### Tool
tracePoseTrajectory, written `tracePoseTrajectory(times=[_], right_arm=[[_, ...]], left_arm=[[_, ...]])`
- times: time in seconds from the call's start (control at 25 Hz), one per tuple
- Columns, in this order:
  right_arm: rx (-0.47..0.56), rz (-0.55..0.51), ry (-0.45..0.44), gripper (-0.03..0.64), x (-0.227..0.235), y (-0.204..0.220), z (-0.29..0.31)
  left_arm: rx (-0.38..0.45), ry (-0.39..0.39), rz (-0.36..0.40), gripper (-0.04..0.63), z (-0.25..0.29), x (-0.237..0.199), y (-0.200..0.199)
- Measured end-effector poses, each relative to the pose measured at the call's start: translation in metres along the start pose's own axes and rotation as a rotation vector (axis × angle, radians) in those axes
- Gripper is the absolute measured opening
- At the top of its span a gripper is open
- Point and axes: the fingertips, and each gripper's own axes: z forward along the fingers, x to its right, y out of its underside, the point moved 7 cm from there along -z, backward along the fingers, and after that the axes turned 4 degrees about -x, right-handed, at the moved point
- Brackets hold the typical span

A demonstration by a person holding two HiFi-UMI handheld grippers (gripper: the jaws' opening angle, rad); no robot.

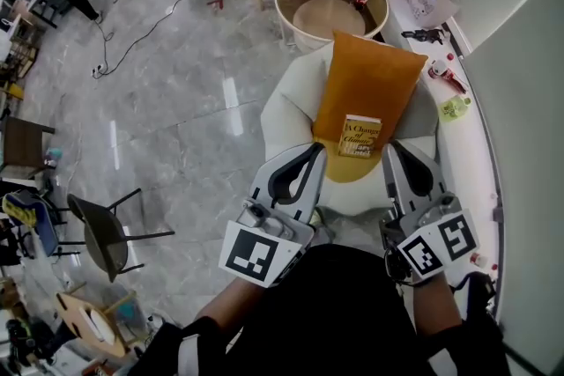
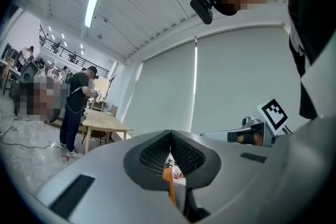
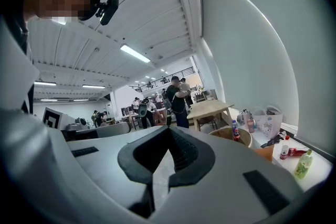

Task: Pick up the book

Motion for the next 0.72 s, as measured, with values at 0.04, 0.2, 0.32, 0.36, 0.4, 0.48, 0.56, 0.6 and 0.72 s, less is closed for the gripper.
tracePoseTrajectory(times=[0.04,0.2,0.32,0.36,0.4,0.48,0.56,0.6,0.72], right_arm=[[-0.001,-0.005,-0.001,0.009,-0.002,0.000,0.001],[0.000,-0.021,0.005,0.009,-0.004,-0.001,0.005],[0.004,-0.023,0.016,0.009,-0.004,-0.003,0.005],[0.004,-0.023,0.017,0.009,-0.004,-0.003,0.004],[0.003,-0.023,0.019,0.009,-0.003,-0.003,0.004],[0.002,-0.027,0.023,0.009,-0.002,-0.003,0.002],[0.005,-0.026,0.029,0.009,-0.002,-0.005,-0.001],[0.008,-0.023,0.034,0.009,-0.002,-0.006,-0.002],[0.008,-0.019,0.050,0.009,-0.004,-0.005,-0.008]], left_arm=[[-0.003,0.000,0.000,0.005,0.000,-0.002,0.001],[0.009,0.021,-0.004,0.005,0.002,-0.003,0.002],[0.021,0.032,-0.012,0.005,0.003,-0.003,0.002],[0.014,0.031,-0.009,0.005,0.003,-0.004,0.003],[0.002,0.030,-0.007,0.005,0.003,-0.005,0.005],[-0.003,0.026,-0.020,0.005,0.005,-0.005,0.005],[0.007,0.027,-0.038,0.005,0.004,-0.005,0.004],[0.006,0.032,-0.040,0.005,0.003,-0.004,0.005],[0.030,0.048,-0.048,0.005,0.001,-0.001,0.004]])
